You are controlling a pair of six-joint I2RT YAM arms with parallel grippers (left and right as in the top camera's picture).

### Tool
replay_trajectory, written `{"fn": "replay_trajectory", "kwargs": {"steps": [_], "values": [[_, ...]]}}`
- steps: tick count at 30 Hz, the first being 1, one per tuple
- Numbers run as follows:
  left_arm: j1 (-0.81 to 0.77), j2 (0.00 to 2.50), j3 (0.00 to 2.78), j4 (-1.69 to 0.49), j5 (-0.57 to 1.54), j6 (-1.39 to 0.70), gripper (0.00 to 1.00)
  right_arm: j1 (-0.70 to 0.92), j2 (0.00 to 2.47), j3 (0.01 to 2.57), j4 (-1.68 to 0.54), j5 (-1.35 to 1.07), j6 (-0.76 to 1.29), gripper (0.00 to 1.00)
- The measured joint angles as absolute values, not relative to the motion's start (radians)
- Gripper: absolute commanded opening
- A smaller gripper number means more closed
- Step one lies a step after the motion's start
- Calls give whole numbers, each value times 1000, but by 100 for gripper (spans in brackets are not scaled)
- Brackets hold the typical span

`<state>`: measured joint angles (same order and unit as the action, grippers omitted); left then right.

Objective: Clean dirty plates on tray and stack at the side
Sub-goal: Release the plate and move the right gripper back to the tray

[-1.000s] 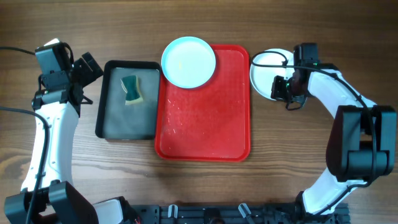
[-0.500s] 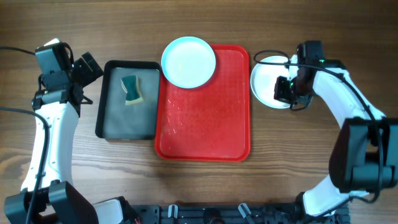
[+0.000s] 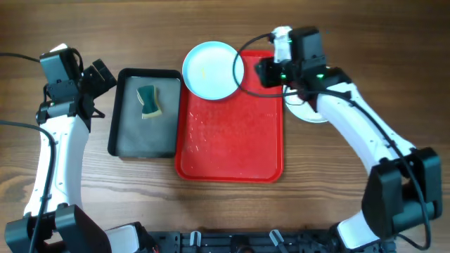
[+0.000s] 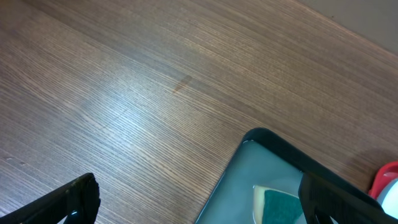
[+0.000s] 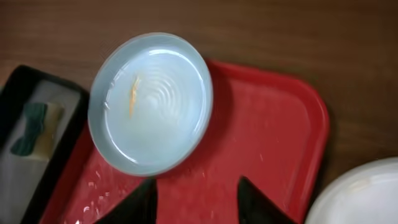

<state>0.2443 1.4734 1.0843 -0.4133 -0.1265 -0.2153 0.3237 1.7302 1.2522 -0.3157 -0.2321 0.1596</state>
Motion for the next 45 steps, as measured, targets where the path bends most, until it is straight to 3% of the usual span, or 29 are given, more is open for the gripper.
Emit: {"fn": "replay_trajectory", "kwargs": {"steps": [15, 18, 22, 25, 30, 37, 41, 45], "values": [[244, 1473, 1084, -415, -126, -215, 100, 387, 2099, 1251, 157, -113, 159, 44], [244, 1473, 1084, -415, -127, -215, 100, 387, 2141, 1251, 174, -111, 162, 35], [244, 1473, 1084, -415, -127, -215, 100, 387, 2145, 1251, 182, -112, 192, 8], [244, 1473, 1084, -415, -127, -215, 100, 387, 2145, 1251, 165, -111, 210, 4], [244, 1473, 1084, -415, -127, -215, 100, 387, 2108, 1256, 18, -111, 225, 4], [244, 1473, 1084, -414, -126, -215, 100, 387, 1916, 1256, -450, -96, 321, 9], [244, 1473, 1084, -415, -126, -216, 100, 387, 1898, 1256, -603, -99, 388, 10], [244, 1473, 1084, -415, -127, -216, 100, 387, 1898, 1254, -685, -115, 425, 22]]}}
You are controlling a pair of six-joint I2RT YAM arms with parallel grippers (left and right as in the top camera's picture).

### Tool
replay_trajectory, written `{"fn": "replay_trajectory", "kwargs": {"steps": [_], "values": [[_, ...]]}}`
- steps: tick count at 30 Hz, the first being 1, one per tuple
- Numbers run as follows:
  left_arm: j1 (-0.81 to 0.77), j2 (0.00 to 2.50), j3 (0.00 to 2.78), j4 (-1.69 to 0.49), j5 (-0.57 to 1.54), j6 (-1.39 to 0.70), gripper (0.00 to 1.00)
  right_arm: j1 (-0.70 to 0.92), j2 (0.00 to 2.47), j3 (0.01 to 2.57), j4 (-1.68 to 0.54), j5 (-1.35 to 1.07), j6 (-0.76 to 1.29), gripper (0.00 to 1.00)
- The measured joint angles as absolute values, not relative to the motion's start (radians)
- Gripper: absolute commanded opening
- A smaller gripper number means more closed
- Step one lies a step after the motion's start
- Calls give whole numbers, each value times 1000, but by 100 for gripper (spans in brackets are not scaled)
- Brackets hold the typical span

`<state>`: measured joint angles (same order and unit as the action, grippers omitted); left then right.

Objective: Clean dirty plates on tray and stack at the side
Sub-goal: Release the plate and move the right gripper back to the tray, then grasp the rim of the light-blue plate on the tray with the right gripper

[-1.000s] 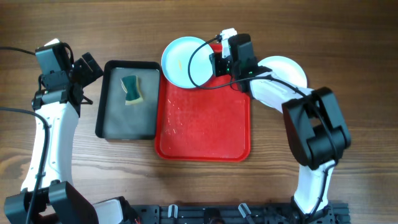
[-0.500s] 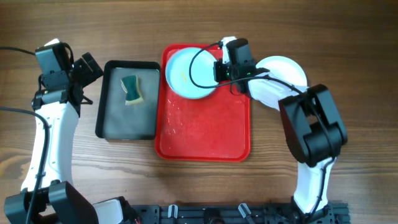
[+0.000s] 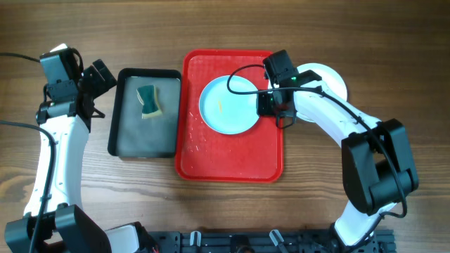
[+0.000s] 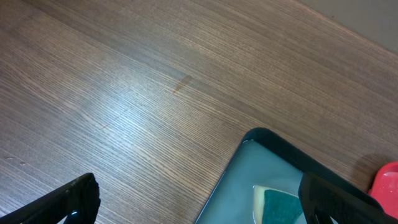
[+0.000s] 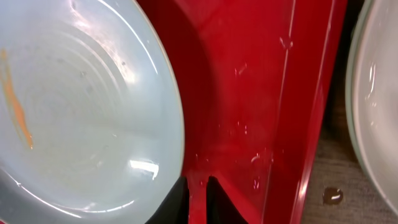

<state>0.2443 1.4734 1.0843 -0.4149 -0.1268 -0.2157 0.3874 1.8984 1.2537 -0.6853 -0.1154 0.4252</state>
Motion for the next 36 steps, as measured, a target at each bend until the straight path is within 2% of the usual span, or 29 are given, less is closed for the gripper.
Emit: {"fn": "replay_trajectory", "kwargs": {"steps": [10, 20, 27, 30, 36], "values": [[244, 1473, 1084, -415, -127, -216, 100, 387, 1898, 1274, -462, -123, 227, 29], [244, 1473, 1084, -415, -126, -216, 100, 387, 1973, 1274, -405, -99, 177, 29], [244, 1473, 1084, -415, -127, -215, 100, 387, 1978, 1274, -405, -58, 170, 22], [244, 1473, 1084, -415, -127, -216, 100, 387, 1978, 1274, -407, -51, 169, 15], [244, 1473, 1084, -415, -127, -215, 100, 387, 1981, 1274, -416, -47, 165, 16]]}}
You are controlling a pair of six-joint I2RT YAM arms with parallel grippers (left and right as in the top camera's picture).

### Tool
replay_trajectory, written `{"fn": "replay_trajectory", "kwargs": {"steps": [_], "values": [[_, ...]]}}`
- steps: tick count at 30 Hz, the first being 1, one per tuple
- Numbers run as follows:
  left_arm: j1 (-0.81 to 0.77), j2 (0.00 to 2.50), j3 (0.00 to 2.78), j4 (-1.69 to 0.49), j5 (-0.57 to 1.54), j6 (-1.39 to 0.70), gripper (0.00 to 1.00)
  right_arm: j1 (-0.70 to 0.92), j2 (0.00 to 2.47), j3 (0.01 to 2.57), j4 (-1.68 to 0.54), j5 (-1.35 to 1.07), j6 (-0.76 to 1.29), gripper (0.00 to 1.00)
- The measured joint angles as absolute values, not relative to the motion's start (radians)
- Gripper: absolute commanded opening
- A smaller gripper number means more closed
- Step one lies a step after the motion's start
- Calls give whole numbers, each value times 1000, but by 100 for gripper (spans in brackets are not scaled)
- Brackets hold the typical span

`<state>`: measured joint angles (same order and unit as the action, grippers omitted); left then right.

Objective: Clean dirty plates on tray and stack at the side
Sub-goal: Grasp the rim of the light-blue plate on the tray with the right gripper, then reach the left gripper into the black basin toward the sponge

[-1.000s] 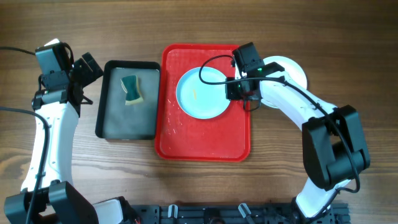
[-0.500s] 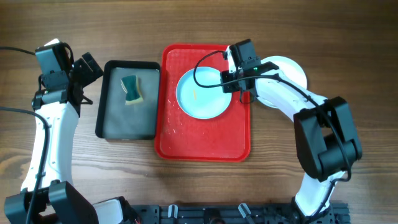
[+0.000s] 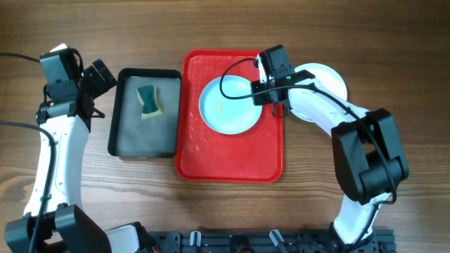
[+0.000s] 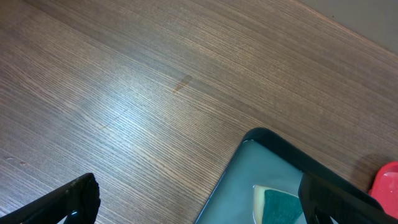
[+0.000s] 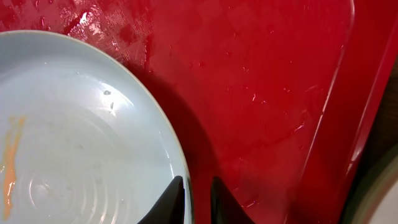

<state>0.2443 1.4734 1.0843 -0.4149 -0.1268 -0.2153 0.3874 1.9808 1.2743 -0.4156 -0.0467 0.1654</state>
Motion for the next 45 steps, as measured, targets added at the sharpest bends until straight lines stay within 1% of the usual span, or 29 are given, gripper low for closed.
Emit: {"fn": "replay_trajectory", "kwargs": {"steps": [3, 4, 5, 12, 16, 26, 27, 29, 31, 32, 34, 38, 40, 42, 43, 44, 45], "values": [[244, 1473, 1084, -415, -127, -215, 100, 387, 1981, 1274, -422, -47, 166, 14], [244, 1473, 1084, -415, -126, -216, 100, 387, 1981, 1274, -425, -48, 166, 8], [244, 1473, 1084, -415, -127, -216, 100, 387, 1981, 1274, -430, -52, 166, 4], [244, 1473, 1084, -415, -126, -215, 100, 387, 1981, 1277, -490, -72, 205, 4], [244, 1473, 1084, -415, -126, -215, 100, 387, 1981, 1286, -554, -90, 242, 4], [244, 1473, 1084, -415, -126, -215, 100, 387, 1953, 1289, -712, -143, 258, 4], [244, 1473, 1084, -415, -127, -215, 100, 387, 1942, 1287, -721, -148, 258, 8], [244, 1473, 1084, -415, -126, -215, 100, 387, 1917, 1284, -726, -150, 261, 25], [244, 1473, 1084, -415, -126, -216, 100, 387, 1898, 1284, -726, -151, 260, 39], [244, 1473, 1084, -415, -127, -215, 100, 387, 1892, 1284, -726, -154, 263, 47], [244, 1473, 1084, -415, -127, -216, 100, 387, 1888, 1284, -725, -156, 257, 54], [244, 1473, 1084, -415, -126, -215, 100, 386, 1888, 1285, -713, -157, 214, 56], [244, 1473, 1084, -415, -127, -216, 100, 385, 1888, 1286, -707, -157, 207, 60], [244, 1473, 1084, -415, -126, -216, 100, 385, 1888, 1286, -686, -157, 203, 66], [244, 1473, 1084, -415, -126, -215, 100, 385, 1888, 1287, -678, -157, 203, 74], [244, 1473, 1084, -415, -127, -215, 99, 385, 1888, 1288, -668, -158, 199, 99], [244, 1473, 1084, -415, -127, -216, 100, 385, 1888, 1289, -667, -160, 199, 99]]}}
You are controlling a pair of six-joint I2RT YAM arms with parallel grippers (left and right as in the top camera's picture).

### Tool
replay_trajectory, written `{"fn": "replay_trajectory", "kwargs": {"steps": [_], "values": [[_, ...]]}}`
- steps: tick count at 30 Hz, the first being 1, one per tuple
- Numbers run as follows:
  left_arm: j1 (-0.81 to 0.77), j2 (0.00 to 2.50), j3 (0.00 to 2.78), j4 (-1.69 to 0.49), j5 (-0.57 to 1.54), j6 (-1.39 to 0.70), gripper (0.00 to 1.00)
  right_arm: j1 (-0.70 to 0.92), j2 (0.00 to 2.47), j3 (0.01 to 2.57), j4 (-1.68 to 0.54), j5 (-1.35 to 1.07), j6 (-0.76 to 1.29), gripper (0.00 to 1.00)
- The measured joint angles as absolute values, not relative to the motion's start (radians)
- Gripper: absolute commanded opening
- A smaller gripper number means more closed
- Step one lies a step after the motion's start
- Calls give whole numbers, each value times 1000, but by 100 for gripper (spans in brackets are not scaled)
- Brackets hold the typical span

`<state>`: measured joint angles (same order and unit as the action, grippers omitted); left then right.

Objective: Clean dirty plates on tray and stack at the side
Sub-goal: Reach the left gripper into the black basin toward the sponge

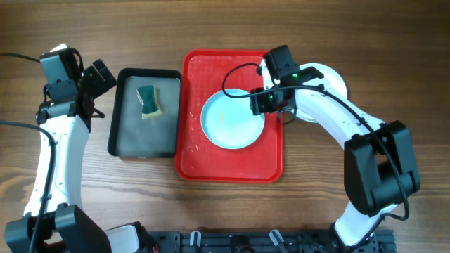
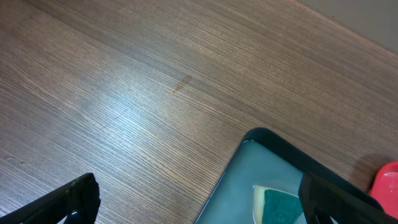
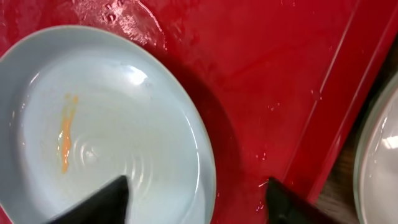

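A pale blue plate (image 1: 233,120) with an orange smear (image 3: 64,133) lies flat in the middle of the red tray (image 1: 204,158). My right gripper (image 1: 262,102) hovers low over the plate's right rim, jaws spread wide with nothing between them; in its wrist view the gripper (image 3: 199,204) straddles the plate (image 3: 112,124) edge. A white plate (image 1: 330,79) sits on the table right of the tray, partly under the right arm. My left gripper (image 1: 97,74) stays open above the table, left of the black tray.
A black tray (image 1: 126,133) left of the red tray holds a green and yellow sponge (image 1: 148,100), also seen as a sponge (image 2: 281,208) between the left fingers. Bare wooden table surrounds both trays. Water droplets glisten on the red tray (image 3: 280,68).
My right gripper was nearly shut at the blue plate's right rim and now stands wide open. The plate lies slightly nearer the tray's middle. The left arm is unchanged.
The blue plate first overhung the red tray's far left corner with my right gripper open above it. Then it lay inside the tray's far half, my gripper shut narrow by its right rim. Now it rests mid-tray and the gripper is open.
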<state>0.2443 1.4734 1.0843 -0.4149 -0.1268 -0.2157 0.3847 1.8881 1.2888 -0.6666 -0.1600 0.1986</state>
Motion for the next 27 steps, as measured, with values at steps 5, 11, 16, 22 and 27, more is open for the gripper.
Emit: {"fn": "replay_trajectory", "kwargs": {"steps": [5, 11, 16, 22, 27], "values": [[244, 1473, 1084, -414, -127, -216, 100, 385, 1888, 1291, -665, -165, 192, 99], [244, 1473, 1084, -381, -126, -216, 100, 385, 1888, 1291, -665, -164, 192, 100], [244, 1473, 1084, -417, 19, -231, 100, 385, 1888, 1291, -665, -165, 192, 100], [236, 1473, 1084, -466, 339, -336, 100, 385, 1888, 1291, -665, -165, 192, 100], [154, 1473, 1084, -466, 482, -361, 100, 385, 1888, 1291, -665, -165, 192, 100]]}}
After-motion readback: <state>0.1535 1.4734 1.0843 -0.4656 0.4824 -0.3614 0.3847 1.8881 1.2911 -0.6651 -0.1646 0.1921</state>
